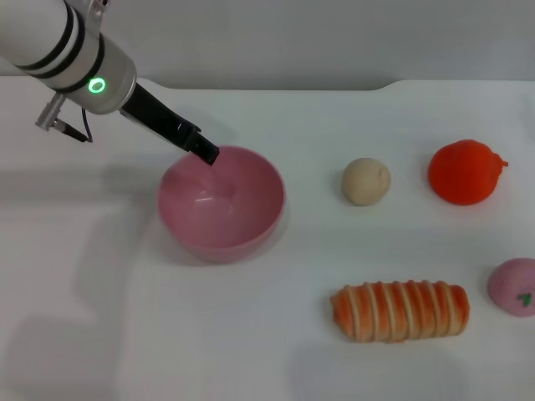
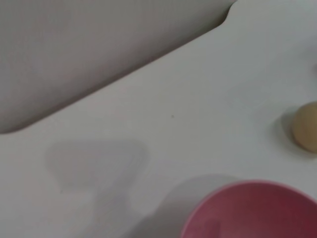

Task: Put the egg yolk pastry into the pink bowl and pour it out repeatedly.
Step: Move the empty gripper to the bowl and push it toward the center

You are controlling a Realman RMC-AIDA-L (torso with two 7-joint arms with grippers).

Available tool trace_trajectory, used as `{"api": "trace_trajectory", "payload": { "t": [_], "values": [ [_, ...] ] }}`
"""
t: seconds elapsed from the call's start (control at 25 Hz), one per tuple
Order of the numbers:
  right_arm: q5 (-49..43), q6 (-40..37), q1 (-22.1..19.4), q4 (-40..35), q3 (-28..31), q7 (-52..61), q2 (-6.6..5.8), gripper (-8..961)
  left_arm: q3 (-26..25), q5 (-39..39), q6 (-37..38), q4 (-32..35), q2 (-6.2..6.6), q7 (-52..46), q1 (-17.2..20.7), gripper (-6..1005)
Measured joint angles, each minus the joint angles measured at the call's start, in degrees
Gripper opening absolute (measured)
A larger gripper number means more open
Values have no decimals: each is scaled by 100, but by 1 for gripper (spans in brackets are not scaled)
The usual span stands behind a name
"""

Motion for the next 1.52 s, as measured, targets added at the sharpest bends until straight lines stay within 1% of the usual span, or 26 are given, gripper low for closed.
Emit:
{"api": "trace_trajectory", "payload": {
  "t": [0.32, 0.48, 0.76, 0.92, 1.04, 1.32, 1.52],
  "values": [
    [0, 1, -15, 9, 21, 0, 3, 636, -5, 12, -130, -151, -2, -37, 76, 789],
    [0, 0, -5, 9, 3, 1, 2, 636, 21, 15, -421, -181, -6, -71, 195, 789],
    [0, -2, 27, 17, -23, 1, -10, 636, -6, 22, -722, -437, -5, -78, 271, 790],
    [0, -2, 54, 35, -26, 1, -30, 636, 4, 22, -911, -534, -9, -79, 351, 788],
    [0, -2, 88, 76, -27, 1, -45, 636, 35, 22, -1179, -770, -19, -79, 409, 789],
    [0, -1, 118, 125, -27, 1, -86, 637, 50, -6, -1277, -922, -41, -78, 473, 788],
    [1, 0, 140, 154, -26, 2, -108, 637, 79, -34, -1514, -1149, -60, -76, 595, 786]
  ]
}}
